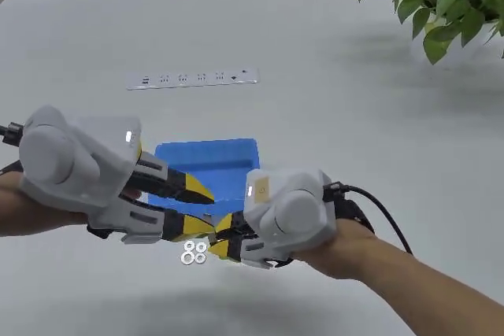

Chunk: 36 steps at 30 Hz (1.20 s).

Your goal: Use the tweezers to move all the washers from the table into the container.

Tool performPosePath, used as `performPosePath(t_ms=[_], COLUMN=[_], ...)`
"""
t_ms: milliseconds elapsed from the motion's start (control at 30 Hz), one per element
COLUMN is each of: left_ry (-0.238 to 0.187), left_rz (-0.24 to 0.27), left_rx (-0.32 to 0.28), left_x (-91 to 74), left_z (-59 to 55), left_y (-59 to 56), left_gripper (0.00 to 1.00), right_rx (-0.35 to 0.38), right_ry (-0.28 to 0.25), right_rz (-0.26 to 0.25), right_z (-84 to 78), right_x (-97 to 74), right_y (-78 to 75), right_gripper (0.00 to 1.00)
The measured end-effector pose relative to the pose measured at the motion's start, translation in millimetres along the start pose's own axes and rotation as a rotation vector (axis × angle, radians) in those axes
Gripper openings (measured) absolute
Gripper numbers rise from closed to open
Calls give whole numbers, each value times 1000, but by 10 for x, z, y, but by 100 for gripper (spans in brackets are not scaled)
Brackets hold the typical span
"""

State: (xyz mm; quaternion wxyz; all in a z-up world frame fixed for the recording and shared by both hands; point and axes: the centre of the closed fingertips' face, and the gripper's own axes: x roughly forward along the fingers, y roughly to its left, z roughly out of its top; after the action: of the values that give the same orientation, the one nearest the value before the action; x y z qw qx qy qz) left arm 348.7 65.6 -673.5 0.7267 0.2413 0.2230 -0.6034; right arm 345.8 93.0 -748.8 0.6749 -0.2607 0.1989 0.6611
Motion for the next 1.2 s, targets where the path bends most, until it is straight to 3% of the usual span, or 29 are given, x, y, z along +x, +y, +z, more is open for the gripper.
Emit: performPosePath(t_ms=[400, 767, 1200], left_ry=[-69, -104, -134], left_rz=[88, 173, 224], left_rx=[-115, -202, -252], left_x=[-122, -221, -274], left_z=[-84, -204, -218], left_y=[37, 55, 70], left_gripper=[57, 74, 88], right_rx=[6, 22, 12], right_ry=[-21, -41, -48], right_rz=[-23, -47, -79], right_z=[129, 231, 307], right_x=[-122, -252, -311], right_y=[-117, -305, -598], right_gripper=[8, 8, 8])
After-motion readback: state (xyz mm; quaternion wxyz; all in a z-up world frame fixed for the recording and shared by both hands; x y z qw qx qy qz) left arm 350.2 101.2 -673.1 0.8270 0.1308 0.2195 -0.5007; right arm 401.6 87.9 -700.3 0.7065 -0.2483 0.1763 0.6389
